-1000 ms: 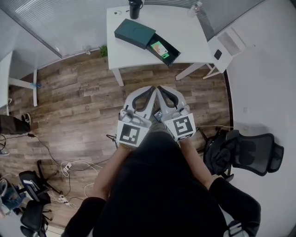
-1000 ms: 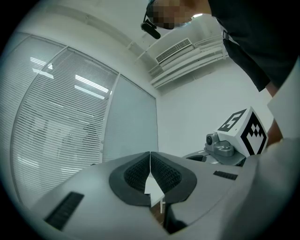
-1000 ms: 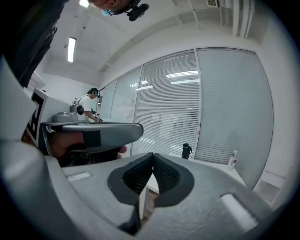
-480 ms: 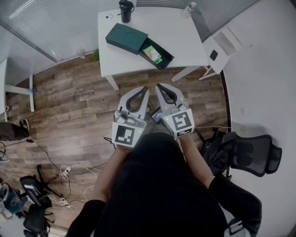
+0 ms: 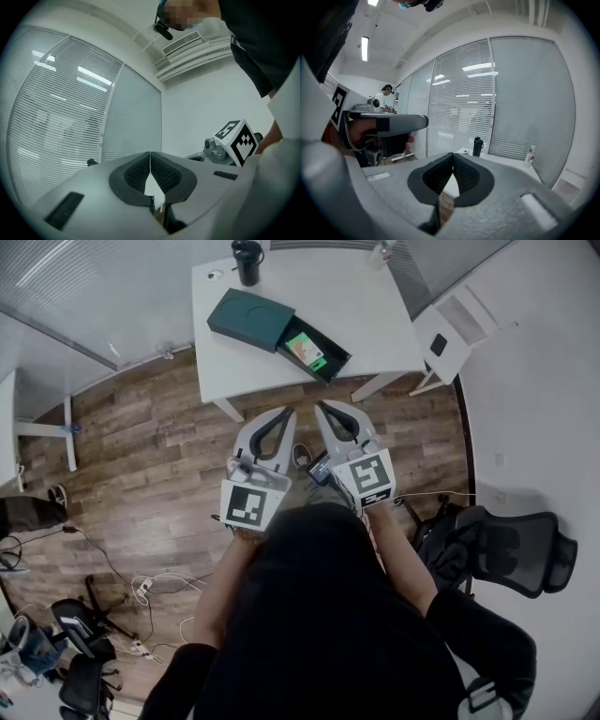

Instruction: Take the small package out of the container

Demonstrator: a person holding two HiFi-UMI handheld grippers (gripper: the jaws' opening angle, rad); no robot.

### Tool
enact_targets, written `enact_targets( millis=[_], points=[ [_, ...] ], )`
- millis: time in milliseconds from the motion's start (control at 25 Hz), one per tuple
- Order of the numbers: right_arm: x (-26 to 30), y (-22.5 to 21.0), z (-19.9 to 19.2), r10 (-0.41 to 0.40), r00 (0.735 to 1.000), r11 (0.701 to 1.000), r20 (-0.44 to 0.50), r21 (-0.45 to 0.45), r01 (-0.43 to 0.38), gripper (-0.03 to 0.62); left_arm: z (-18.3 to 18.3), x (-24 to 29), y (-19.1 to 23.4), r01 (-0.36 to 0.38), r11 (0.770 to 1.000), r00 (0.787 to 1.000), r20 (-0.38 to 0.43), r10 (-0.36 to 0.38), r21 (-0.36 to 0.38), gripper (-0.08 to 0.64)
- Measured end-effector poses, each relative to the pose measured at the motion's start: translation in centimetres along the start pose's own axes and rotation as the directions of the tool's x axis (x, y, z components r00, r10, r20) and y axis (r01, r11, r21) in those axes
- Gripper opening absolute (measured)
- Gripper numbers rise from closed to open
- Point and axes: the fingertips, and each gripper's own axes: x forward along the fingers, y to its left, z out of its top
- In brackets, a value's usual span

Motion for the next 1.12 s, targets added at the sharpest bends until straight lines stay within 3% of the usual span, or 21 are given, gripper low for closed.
enact_targets(
  millis=[600,1120],
  points=[
    [2.1,-8.3,-2.4,0.010,1.000,0.999,-0.029,0.042,-0.009,-0.003,-1.0,6.5,0.7,-0.030,0.999,0.998,-0.056,0.031,0.016,0.002],
    [7.4,-12.3,-4.0,0.149,0.988,0.988,-0.052,0.041,-0.147,-0.003,-2.9,11.3,3.4,-0.144,0.990,0.985,-0.094,0.144,0.013,0.002]
  ],
)
